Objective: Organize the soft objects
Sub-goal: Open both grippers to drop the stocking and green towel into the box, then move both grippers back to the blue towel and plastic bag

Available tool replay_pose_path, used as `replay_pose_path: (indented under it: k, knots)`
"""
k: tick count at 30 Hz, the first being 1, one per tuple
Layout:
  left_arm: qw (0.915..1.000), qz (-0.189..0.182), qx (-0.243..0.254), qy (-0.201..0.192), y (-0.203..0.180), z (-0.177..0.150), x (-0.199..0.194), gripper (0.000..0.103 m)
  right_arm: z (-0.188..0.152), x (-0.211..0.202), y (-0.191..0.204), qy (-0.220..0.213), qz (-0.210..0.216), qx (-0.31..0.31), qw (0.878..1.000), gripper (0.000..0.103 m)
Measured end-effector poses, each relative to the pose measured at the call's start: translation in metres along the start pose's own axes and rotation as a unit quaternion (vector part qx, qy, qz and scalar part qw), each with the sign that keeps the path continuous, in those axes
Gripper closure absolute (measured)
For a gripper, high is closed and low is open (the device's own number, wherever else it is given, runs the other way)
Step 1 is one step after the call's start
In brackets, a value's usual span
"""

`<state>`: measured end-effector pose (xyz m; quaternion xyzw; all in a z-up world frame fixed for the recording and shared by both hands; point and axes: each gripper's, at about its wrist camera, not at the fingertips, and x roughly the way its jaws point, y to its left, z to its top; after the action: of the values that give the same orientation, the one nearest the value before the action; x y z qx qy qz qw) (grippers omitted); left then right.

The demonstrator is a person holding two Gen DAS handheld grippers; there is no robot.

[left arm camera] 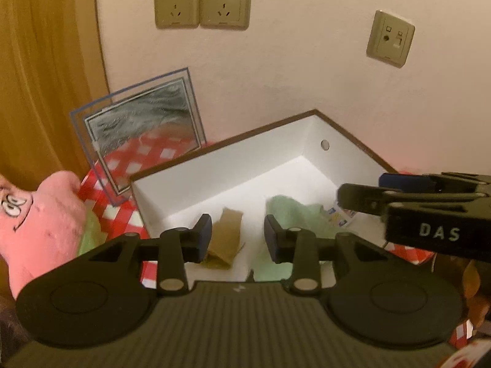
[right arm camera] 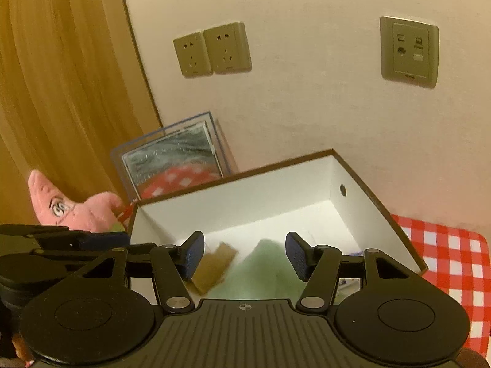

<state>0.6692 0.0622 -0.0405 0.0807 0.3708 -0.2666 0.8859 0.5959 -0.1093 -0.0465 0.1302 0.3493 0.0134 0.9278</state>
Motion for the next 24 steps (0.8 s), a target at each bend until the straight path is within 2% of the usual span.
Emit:
replay_pose_path:
  k: [10,19,24]
  knots:
    - [0.9999,0.003,0.004,0.01,0.004,-0.025,-0.027,0.07,-0.024,-0.028,0.012,0.014,0.014,-0.021,1.0,0.044]
    - [0.9998,-0.007,0.015,-0.011,-0.004,-0.059,-0.086,0.07,-0.058,-0.101,0.034,-0.017,0.039,-0.052,0.998,0.044]
    - [0.9999,-0.009,0.006,-0.013,-0.004,-0.087,-0.122,0.07,-0.083,-0.14,0.035,-0.02,0.049,-0.045,0.998,0.044]
